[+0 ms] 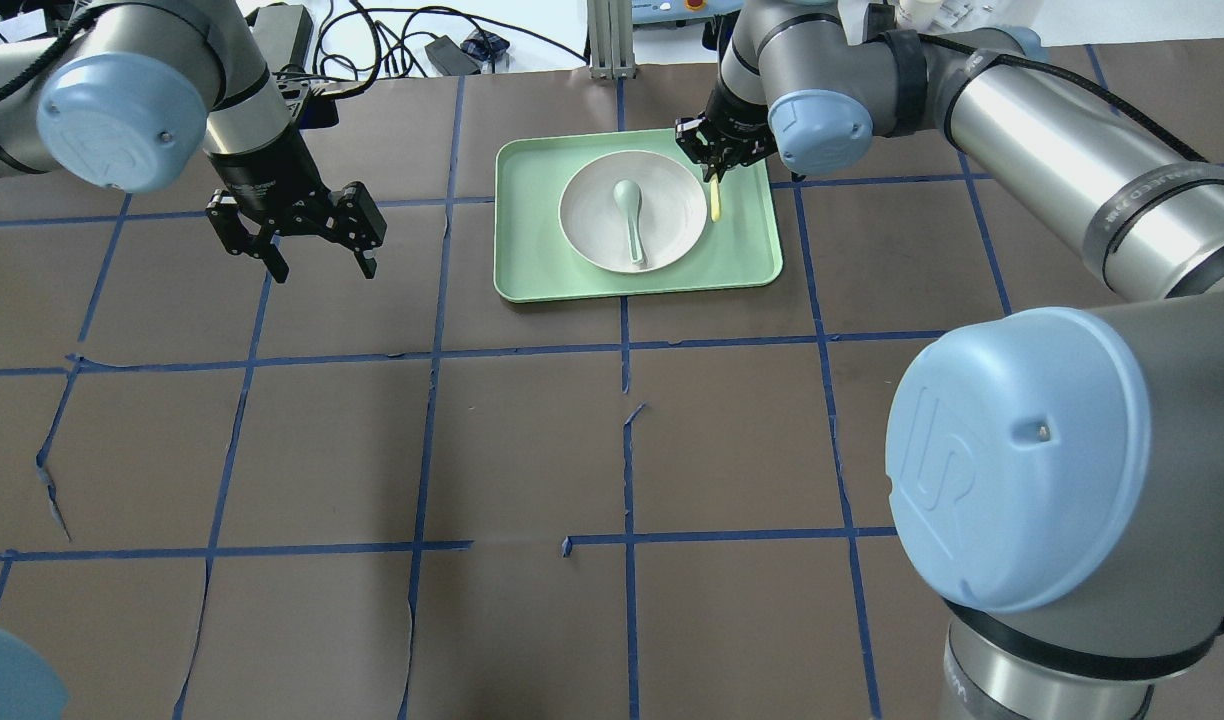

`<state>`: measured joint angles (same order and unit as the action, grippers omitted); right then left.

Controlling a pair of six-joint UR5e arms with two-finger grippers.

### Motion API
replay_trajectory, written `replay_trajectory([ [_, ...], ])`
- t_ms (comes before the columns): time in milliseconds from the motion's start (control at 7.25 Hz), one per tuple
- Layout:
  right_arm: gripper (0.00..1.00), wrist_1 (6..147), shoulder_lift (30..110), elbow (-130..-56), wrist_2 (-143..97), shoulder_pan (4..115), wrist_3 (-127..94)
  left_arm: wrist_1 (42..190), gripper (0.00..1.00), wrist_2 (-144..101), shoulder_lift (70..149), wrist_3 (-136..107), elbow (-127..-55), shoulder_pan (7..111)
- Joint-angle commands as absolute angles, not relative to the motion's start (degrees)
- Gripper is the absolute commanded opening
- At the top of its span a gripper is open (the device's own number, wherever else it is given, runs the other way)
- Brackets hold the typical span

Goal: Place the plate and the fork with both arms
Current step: 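Lift the fork with the right gripper and set it on the tray beside the plate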

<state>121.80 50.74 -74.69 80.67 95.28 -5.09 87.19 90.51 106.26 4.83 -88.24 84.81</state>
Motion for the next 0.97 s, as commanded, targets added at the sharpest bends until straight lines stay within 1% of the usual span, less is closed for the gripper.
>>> replay_trajectory([
  [0,0.00,121.81,48.09,-75.15,78.24,94.14,-0.98,87.19,1.00,90.27,106.26,4.83,-88.33,84.90],
  [138,0.00,122.08,47.21,-75.15,77.53,93.96,-0.62,87.19,1.00,90.26,106.26,4.83,-88.33,84.90],
  [276,0.36,122.08,47.28,-75.06,78.30,93.69,-0.62,87.19,1.00,90.26,106.26,4.83,-88.33,84.99],
  [414,0.82,122.17,47.37,-75.32,78.48,93.17,0.78,87.19,1.00,90.35,106.26,4.83,-88.33,84.99],
  [552,1.00,121.82,48.24,-75.50,81.18,92.99,4.10,87.19,1.00,90.26,106.26,4.83,-88.33,84.99],
  [828,1.00,119.55,51.83,-75.85,85.50,92.99,3.87,87.19,1.00,90.26,106.26,4.83,-88.16,84.99],
])
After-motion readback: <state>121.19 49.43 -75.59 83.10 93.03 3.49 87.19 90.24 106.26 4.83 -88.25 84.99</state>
